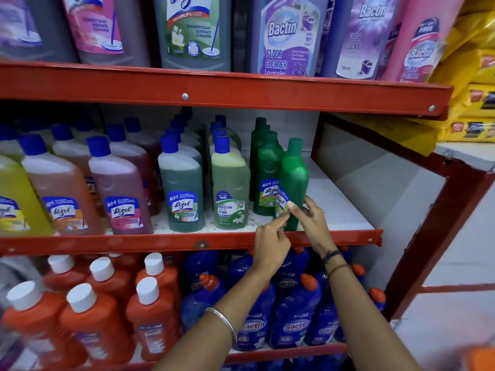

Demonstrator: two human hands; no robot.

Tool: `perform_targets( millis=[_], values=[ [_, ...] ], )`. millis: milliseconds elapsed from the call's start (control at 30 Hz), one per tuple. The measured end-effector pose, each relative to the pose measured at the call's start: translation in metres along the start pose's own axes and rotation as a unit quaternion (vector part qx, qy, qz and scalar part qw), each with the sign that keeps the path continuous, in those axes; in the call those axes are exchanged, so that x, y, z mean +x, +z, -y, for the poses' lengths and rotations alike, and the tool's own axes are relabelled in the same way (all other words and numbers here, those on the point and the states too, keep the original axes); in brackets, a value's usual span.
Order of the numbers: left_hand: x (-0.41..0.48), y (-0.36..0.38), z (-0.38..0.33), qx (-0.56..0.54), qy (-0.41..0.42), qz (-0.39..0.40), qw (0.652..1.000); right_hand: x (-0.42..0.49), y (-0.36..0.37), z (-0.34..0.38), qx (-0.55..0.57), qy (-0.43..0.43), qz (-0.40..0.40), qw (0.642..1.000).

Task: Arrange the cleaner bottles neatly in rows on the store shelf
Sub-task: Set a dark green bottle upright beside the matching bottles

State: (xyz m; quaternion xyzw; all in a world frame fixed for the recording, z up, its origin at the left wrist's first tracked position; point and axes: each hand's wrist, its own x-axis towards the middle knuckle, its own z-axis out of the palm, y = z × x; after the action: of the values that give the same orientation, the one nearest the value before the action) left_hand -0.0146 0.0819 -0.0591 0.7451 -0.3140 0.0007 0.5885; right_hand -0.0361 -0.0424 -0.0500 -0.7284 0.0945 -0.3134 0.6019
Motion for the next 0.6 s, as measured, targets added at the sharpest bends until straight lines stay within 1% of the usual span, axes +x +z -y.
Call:
perform_targets(
  millis=[67,100,200,233,333,400,500,600],
  values=[
    [0.003,-0.004,0.000,-0.027,0.008,0.014,1.000,0.002,-0.001,0.001,0.010,-0.003,0.004,1.000],
    [0.005,-0.006,-0.001,-0.035,0.012,0.001,0.999,0.003,-0.003,0.001,0.017,0.003,0.008,1.000],
    [0.014,-0.009,0.000,-0.033,0.012,-0.094,0.995,0.007,-0.007,0.001,0.032,0.021,0.043,0.998],
    [0.016,-0.008,0.000,-0.023,0.001,-0.107,0.994,0.010,-0.008,0.001,0.028,0.024,0.056,0.998],
    [0.022,-0.004,0.005,0.029,-0.049,-0.069,0.996,0.014,-0.008,0.003,0.010,0.029,0.084,0.996],
    [0.024,-0.003,0.005,0.047,-0.064,-0.047,0.996,0.016,-0.008,0.004,0.003,0.035,0.087,0.996],
    [0.023,-0.003,0.005,0.058,-0.066,-0.048,0.995,0.017,-0.007,0.002,-0.004,0.034,0.083,0.996],
    [0.022,-0.002,0.007,0.062,-0.054,-0.053,0.995,0.018,-0.004,-0.001,-0.001,0.021,0.051,0.998]
  ],
)
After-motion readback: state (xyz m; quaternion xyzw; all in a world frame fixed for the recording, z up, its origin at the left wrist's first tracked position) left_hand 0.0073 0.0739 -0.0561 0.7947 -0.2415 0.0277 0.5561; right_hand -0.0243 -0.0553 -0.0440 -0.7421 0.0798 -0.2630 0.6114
